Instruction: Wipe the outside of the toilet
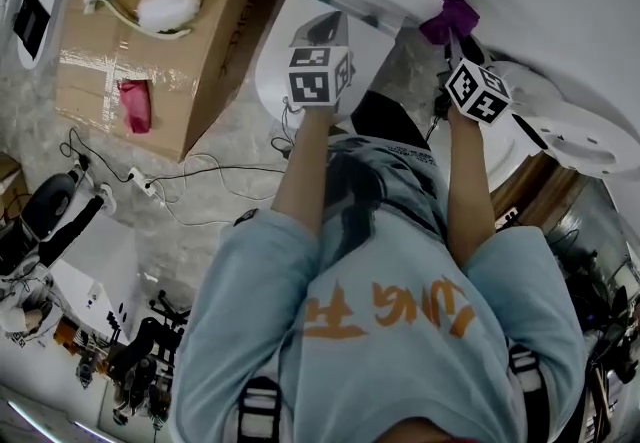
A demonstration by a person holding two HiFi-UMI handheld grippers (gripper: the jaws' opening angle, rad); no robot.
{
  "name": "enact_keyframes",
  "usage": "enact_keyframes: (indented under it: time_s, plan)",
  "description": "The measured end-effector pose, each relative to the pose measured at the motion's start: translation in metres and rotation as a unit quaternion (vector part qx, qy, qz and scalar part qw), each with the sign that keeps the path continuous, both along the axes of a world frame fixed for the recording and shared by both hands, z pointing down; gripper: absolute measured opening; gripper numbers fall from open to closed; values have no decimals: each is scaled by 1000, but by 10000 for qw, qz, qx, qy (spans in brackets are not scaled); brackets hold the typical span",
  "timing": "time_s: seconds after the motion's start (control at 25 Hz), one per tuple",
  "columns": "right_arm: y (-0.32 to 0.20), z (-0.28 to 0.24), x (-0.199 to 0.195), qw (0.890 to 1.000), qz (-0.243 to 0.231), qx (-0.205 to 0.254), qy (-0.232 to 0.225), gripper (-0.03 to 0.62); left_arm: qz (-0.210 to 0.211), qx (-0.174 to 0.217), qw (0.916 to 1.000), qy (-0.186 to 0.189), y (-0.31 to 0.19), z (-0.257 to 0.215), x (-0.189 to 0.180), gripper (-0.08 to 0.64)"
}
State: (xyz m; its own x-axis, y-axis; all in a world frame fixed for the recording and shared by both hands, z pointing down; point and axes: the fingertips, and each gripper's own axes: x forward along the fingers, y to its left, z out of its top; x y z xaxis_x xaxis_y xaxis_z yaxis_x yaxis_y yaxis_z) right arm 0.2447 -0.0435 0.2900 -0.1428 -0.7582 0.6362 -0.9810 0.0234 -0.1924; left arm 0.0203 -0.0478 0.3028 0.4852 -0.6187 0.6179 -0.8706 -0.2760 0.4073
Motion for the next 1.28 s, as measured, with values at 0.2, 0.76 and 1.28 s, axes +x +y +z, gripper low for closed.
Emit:
enact_keyframes:
  time_s: [0.2, 0.76, 1.28]
  plan:
    - [8, -16, -55, 9980, -428, 455, -100, 85, -169, 146, 9997, 5, 19, 8, -23, 23]
    - [20, 44, -221, 9798, -1327, 1260, -808, 86, -445, 1125, 9923, -248, 30, 46, -122, 23]
    - [-67, 92, -307, 9614, -1906, 1879, -637, 86, -392, 1395, 9893, -151, -9, 99, -158, 23]
